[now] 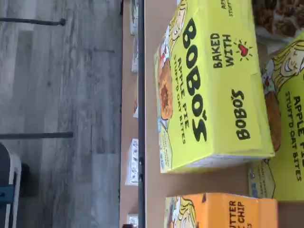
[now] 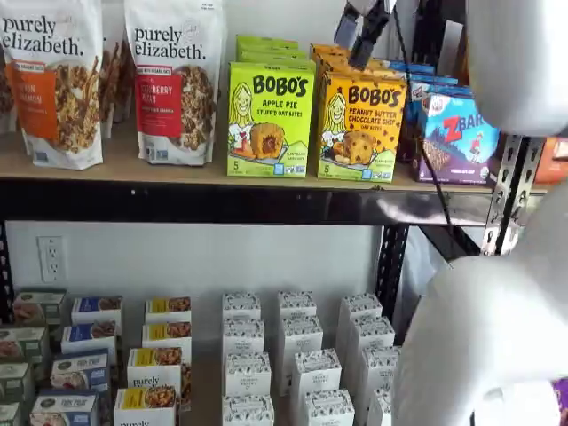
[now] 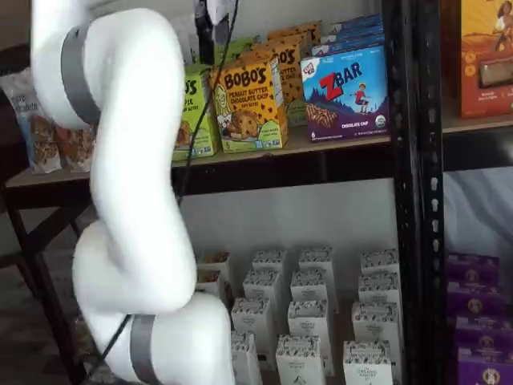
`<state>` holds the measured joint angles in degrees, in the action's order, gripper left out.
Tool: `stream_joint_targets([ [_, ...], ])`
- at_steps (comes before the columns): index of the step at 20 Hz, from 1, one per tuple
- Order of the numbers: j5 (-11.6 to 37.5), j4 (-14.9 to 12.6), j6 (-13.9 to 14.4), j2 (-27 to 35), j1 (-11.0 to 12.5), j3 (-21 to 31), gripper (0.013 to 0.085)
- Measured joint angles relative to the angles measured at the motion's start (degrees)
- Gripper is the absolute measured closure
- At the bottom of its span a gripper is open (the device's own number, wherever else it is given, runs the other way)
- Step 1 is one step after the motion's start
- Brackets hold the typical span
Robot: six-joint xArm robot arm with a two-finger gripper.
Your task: Pick up the orange box on the top shelf, the fifth box from the left
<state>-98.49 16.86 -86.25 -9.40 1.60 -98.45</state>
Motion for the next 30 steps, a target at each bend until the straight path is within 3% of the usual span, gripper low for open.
stream_joint_targets([
  [12,1.57,-1.19,-4.32,5.31,3.0,-1.1,0.013],
  [17,2.64,-3.06,-5.98,5.74,3.86,0.15,0.013],
  [23,9.61,-9.38,-5.25,2.22,1.28,5.99,0.013],
  [27,7.14,-10.93,-3.25,2.52,-0.82,4.38,0.013],
  [30,5.91,-14.16,-2.12,2.53,-2.55,3.53,0.013],
])
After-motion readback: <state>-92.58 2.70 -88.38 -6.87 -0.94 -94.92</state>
